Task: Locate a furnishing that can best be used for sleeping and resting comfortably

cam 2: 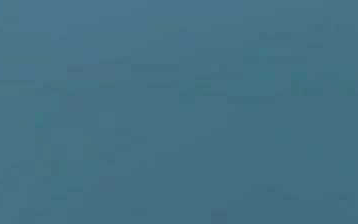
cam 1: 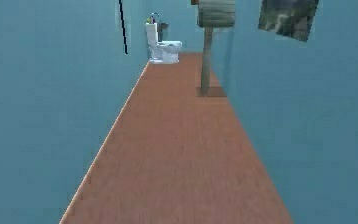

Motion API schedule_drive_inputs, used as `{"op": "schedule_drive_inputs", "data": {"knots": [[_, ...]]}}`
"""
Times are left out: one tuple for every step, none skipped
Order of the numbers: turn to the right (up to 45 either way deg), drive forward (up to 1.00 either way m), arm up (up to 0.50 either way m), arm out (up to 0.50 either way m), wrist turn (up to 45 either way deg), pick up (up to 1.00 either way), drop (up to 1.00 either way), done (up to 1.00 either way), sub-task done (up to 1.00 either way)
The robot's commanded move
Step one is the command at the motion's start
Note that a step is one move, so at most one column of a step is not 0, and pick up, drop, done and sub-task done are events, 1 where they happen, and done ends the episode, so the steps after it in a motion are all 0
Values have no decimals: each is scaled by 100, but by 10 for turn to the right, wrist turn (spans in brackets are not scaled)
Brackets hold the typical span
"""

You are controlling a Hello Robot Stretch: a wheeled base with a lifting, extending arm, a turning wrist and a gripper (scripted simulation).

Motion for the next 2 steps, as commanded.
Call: {"op": "schedule_drive_inputs", "data": {"knots": [[0, 100, 0, 0, 0, 0, 0, 0, 0], [0, 100, 0, 0, 0, 0, 0, 0, 0]]}}
